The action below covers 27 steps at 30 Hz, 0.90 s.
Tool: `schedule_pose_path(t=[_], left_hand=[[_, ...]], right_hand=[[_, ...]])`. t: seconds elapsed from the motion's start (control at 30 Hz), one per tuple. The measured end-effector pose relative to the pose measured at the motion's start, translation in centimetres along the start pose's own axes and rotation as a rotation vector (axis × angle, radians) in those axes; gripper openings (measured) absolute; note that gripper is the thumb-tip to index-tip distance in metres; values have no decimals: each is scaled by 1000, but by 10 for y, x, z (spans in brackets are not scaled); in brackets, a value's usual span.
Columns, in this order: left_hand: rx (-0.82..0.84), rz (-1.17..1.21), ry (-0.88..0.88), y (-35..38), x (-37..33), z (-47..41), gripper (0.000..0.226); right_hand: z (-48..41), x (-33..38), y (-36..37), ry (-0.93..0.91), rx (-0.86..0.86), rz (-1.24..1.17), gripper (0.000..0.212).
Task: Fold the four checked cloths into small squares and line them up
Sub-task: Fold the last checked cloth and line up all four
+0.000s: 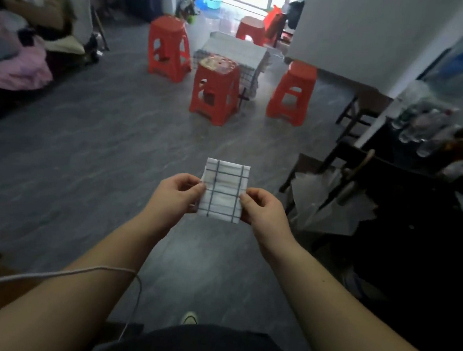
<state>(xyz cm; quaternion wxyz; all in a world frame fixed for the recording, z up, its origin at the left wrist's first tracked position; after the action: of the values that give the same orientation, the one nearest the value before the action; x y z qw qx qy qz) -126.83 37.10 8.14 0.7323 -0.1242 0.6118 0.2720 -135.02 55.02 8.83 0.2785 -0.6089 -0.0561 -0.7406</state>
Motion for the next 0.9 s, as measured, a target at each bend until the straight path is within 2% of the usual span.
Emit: schedule_pose_path(t=[0.27,0.57,0.7,0.9], left_hand=[[-228,39,-21,-83,-19,-118,10],[-627,76,-20,-180,-40,-232,3],[-816,134,5,-218,-61,-249,4],[-1042,215,4,-291,-70,-235,4]], right_hand=[[-156,46,88,-23,201,38,11],[-332,109,215,-116,584,178,10],[-370,141,277,-137,745,238,13],[-373,165,384,-166,958,324,11]])
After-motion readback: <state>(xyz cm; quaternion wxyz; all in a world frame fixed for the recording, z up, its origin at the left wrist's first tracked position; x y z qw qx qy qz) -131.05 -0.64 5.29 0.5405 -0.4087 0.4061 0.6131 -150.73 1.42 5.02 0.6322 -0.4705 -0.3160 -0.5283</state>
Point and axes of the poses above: each hand's wrist, its own z-axis away from the middle knuckle, its own y-axis out of the palm, x = y × z, the point moved 6 cm from there along -z, towards the middle knuckle, and after that the axes turned 12 degrees about z, right-handed, at the moved point
